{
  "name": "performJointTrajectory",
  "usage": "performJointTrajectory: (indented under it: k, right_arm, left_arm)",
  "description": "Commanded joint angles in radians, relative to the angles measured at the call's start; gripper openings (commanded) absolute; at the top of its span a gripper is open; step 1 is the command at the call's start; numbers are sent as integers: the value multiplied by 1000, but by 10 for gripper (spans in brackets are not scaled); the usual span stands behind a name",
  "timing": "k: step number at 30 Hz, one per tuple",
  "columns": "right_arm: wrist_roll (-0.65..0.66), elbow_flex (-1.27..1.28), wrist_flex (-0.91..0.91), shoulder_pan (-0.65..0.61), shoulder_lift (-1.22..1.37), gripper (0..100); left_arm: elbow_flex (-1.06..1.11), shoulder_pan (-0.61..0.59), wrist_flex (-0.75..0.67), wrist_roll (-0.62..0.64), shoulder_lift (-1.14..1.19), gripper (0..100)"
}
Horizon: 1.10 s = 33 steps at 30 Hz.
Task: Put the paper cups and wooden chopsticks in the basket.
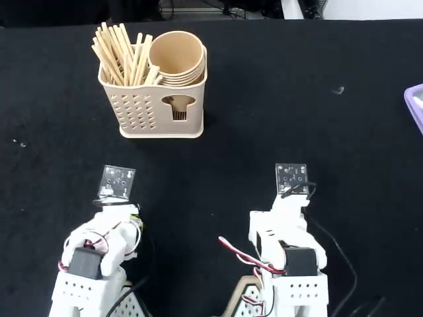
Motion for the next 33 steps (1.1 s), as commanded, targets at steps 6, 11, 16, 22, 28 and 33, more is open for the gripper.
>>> performJointTrajectory:
  k: [6, 11, 16, 22, 28, 33]
  right_arm:
    - [-3, -8, 6, 17, -90, 12]
    - [-3, -8, 6, 17, -90, 12]
    - [-3, -8, 6, 17, -90, 12]
    - [-3, -8, 6, 18, -90, 12]
    - [-3, -8, 6, 18, -90, 12]
    - [-3, -8, 6, 18, -90, 12]
  left_arm:
    - [22, -272, 5, 0, -11, 30]
    - [22, -280, 5, 0, -9, 30]
    - [22, -286, 3, 0, 3, 30]
    - [22, -283, 3, 0, 3, 30]
    - [22, -283, 3, 0, 3, 30]
    - [22, -283, 3, 0, 3, 30]
